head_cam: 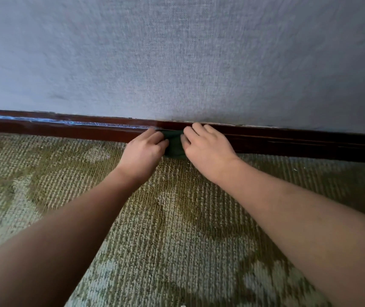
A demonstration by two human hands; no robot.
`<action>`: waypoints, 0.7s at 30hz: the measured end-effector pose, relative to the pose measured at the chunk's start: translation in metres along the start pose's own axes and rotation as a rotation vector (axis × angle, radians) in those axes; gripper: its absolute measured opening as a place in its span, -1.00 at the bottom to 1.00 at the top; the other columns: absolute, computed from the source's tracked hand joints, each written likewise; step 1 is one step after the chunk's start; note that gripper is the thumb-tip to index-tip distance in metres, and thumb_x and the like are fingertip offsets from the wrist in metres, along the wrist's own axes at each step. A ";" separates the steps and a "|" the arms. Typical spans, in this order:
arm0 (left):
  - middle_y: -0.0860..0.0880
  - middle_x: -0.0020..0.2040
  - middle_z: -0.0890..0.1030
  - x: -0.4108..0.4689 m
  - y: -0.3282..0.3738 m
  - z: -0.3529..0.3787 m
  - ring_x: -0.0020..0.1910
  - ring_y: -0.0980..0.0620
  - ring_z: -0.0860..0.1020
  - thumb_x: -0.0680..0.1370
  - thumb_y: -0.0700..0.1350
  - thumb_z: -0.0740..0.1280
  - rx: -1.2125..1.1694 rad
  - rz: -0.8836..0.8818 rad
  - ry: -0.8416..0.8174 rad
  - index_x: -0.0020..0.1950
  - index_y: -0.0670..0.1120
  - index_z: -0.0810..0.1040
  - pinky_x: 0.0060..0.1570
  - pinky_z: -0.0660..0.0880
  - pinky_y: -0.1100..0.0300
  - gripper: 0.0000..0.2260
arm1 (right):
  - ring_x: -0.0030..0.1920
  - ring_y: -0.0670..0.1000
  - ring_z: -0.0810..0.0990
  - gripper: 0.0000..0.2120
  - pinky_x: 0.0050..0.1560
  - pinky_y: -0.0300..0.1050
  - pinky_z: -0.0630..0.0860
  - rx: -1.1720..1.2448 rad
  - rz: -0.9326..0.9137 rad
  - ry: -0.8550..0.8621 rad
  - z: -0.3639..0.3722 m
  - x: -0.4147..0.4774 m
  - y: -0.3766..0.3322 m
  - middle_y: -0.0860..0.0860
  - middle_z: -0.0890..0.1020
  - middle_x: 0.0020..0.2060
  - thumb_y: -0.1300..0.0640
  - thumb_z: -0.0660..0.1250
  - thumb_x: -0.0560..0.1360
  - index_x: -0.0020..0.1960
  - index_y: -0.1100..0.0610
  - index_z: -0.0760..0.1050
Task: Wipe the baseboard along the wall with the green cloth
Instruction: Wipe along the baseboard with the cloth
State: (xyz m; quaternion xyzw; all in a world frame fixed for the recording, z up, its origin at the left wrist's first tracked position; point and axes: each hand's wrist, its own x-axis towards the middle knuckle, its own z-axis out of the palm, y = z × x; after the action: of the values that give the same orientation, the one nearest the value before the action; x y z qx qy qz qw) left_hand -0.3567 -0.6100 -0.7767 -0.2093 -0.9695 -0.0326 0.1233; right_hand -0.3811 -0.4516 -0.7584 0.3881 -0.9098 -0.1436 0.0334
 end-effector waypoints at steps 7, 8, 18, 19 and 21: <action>-0.22 -0.31 0.59 0.011 -0.001 -0.001 -0.29 -0.17 0.56 0.36 -0.40 0.24 0.015 0.036 0.083 -0.24 -0.36 0.60 -0.37 0.55 0.06 -0.85 | 0.22 0.14 0.26 -0.57 0.19 -0.05 0.26 -0.013 0.078 0.036 0.002 0.000 0.007 0.16 0.32 0.19 0.30 0.11 0.54 0.40 0.30 0.20; -0.23 -0.30 0.59 0.015 -0.003 -0.001 -0.28 -0.19 0.57 0.35 -0.41 0.27 0.013 0.045 0.074 -0.24 -0.36 0.60 -0.36 0.56 0.04 -0.88 | 0.22 0.14 0.26 -0.57 0.19 -0.05 0.26 -0.013 0.094 0.032 0.003 0.001 0.006 0.16 0.32 0.19 0.30 0.10 0.54 0.40 0.30 0.19; -0.25 -0.26 0.62 0.007 -0.027 0.007 -0.27 -0.18 0.60 0.37 -0.33 0.17 0.028 0.135 0.053 -0.19 -0.38 0.61 -0.34 0.58 0.05 -0.76 | 0.10 0.02 0.44 -0.61 0.02 -0.17 0.39 -0.122 0.013 0.055 0.016 0.009 -0.005 0.00 0.47 0.09 0.22 0.16 0.51 0.33 0.20 0.37; -0.24 -0.27 0.62 0.006 -0.031 0.007 -0.27 -0.18 0.60 0.37 -0.33 0.15 0.028 0.130 0.057 -0.20 -0.37 0.61 -0.34 0.59 0.05 -0.75 | 0.11 0.04 0.43 -0.61 0.03 -0.16 0.38 -0.111 0.008 0.047 0.016 0.012 -0.008 0.02 0.46 0.10 0.24 0.12 0.52 0.34 0.22 0.35; -0.24 -0.27 0.62 0.005 -0.035 0.007 -0.26 -0.19 0.60 0.37 -0.35 0.19 0.020 0.091 0.055 -0.21 -0.36 0.62 -0.35 0.58 0.05 -0.80 | 0.15 0.09 0.38 -0.61 0.07 -0.11 0.34 -0.073 0.012 0.029 0.017 0.019 -0.013 0.07 0.41 0.14 0.29 0.06 0.54 0.36 0.28 0.28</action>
State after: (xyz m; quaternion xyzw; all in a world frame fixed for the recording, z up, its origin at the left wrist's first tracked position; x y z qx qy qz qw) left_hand -0.3771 -0.6385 -0.7824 -0.2511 -0.9555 -0.0231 0.1534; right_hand -0.3881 -0.4696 -0.7792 0.3831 -0.9057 -0.1705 0.0617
